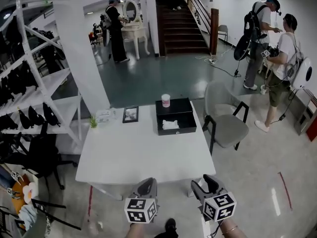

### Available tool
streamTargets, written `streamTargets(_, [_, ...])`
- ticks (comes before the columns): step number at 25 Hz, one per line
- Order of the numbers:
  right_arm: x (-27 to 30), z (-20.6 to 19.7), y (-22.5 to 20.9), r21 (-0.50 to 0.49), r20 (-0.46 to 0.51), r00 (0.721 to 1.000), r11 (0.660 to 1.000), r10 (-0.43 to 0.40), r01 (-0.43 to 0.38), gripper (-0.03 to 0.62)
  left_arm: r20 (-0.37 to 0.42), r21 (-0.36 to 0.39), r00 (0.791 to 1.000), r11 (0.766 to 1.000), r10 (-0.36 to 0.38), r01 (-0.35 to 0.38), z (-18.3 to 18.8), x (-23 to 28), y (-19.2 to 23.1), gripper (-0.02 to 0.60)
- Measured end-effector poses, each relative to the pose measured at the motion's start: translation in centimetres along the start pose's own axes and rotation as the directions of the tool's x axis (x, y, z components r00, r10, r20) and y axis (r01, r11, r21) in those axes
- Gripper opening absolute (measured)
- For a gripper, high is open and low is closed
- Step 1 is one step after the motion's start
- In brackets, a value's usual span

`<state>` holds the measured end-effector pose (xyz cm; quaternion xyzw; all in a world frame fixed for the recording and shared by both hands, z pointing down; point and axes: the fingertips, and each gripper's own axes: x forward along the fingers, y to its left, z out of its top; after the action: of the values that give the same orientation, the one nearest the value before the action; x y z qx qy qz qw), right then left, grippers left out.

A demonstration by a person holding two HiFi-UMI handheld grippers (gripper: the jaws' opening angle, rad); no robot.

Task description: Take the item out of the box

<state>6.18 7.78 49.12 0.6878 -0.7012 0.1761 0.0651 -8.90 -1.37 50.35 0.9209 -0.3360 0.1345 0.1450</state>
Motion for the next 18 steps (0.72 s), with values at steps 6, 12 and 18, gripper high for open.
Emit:
streamTargets(6, [4.3, 2.2, -0.8, -0.01, 0.011, 1.0, 1.0, -0.025, 0.025, 0.218, -0.001, -0.012, 1.0, 1.0, -0.005, 0.005, 1.2, 3.0, 3.3, 0.028])
streamTargets(12, [6.9, 4.0, -1.6, -0.035, 0.017, 0.999, 0.999, -0.039, 0.04, 0.218, 0.001, -0.018, 1.0, 1.0, -0.006, 0.006, 2.2, 5.1, 5.3, 0.028])
streamTargets(18, [9.1, 5.5, -2.6, -0.058, 0.024, 0.999, 0.997, -0.039, 0.04, 0.218, 0.008, -0.024, 1.0, 1.0, 0.0, 0.0, 3.2, 7.2, 6.5, 0.028])
